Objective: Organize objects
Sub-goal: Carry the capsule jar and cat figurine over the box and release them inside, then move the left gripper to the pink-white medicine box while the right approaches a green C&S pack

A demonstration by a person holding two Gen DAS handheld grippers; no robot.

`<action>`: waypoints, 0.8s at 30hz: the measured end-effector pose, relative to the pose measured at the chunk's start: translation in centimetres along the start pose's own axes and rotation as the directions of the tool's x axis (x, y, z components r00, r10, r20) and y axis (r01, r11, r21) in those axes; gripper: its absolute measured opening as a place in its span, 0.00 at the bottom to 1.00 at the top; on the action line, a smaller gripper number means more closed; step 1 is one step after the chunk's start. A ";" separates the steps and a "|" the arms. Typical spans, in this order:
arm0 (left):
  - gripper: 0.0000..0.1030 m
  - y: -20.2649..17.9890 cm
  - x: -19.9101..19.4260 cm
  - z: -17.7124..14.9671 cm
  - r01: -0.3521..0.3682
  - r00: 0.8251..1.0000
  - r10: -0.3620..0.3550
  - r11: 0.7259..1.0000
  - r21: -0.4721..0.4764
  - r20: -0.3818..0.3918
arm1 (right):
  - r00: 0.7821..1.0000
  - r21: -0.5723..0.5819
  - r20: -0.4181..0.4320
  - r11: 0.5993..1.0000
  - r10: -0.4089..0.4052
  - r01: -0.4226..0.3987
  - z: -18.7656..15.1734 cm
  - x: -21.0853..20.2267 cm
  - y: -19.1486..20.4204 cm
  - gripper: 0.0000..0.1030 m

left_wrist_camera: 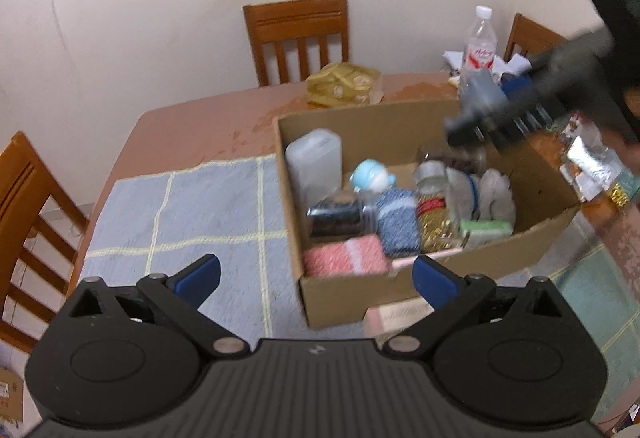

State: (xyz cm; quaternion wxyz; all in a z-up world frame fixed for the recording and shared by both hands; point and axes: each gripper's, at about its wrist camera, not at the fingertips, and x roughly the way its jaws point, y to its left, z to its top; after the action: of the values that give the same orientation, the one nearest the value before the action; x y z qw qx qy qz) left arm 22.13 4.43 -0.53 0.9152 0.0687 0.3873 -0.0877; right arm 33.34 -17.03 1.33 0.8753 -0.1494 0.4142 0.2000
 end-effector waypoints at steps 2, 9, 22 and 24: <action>0.99 0.0 -0.1 -0.3 -0.011 1.000 0.011 1.000 0.008 -0.005 | 0.999 0.001 0.009 1.000 -0.031 0.031 1.1 0.8 -0.1 0.78; 0.99 0.0 -0.1 -0.5 0.001 1.000 -0.001 1.000 0.001 -0.011 | 0.995 0.000 0.056 0.997 -0.078 0.078 1.6 0.6 -0.2 0.97; 0.99 -1.8 0.1 -1.7 0.026 0.999 -0.025 1.000 0.015 -0.041 | 0.995 0.033 0.037 0.995 -0.092 0.091 -2.5 -2.8 0.3 1.00; 0.99 -2.0 0.2 -2.1 0.031 0.998 -0.030 0.999 0.013 -0.047 | 0.996 0.050 0.039 0.996 -0.081 0.079 -3.3 -3.4 0.3 1.00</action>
State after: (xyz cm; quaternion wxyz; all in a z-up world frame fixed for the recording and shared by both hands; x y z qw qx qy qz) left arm 20.35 2.89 -2.25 0.9040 0.0713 0.4090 -0.1027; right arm 29.04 -18.99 1.98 0.8943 -0.1403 0.3945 0.1578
